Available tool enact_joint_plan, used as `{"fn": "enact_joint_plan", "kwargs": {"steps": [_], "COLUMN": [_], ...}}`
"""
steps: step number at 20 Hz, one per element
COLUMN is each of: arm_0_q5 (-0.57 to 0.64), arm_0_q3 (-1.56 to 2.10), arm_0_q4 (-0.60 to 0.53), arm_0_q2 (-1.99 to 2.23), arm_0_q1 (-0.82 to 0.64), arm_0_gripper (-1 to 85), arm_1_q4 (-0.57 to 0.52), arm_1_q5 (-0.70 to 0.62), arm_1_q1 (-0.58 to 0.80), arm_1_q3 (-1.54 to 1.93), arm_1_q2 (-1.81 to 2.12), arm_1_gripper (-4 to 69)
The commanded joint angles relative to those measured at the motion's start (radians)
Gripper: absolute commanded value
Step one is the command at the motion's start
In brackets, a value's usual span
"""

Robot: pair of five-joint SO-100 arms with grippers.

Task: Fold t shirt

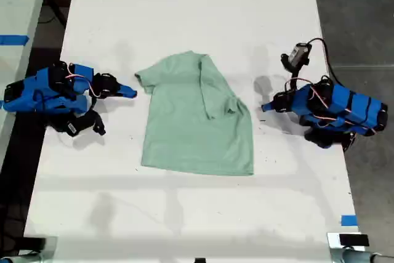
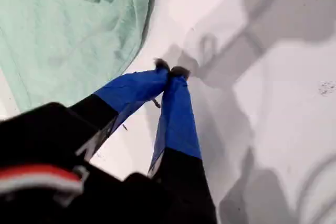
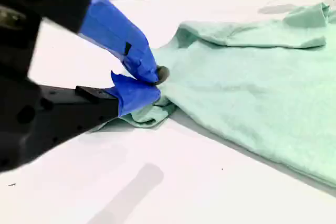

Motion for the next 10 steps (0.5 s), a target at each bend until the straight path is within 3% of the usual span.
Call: {"fn": "enact_joint_plan", "kwargs": {"steps": [1, 10], "arm_0_q5": [-0.009, -0.049], "arm_0_q3": [-0.003, -0.038], "arm_0_q4": [-0.017, 0.0], "arm_0_q2": [0.006, 0.006], "arm_0_q1": [-0.017, -0.002], "arm_0_gripper": [-0.3, -0.3], "arm_1_q4": [-0.021, -0.021], "arm_1_q5": [0.009, 0.009], "arm_1_q1": [0.017, 0.017], "arm_1_q3": [0.025, 0.025], "arm_1_q2": [0.009, 0.009], "arm_1_gripper": [1.0, 1.0]}}
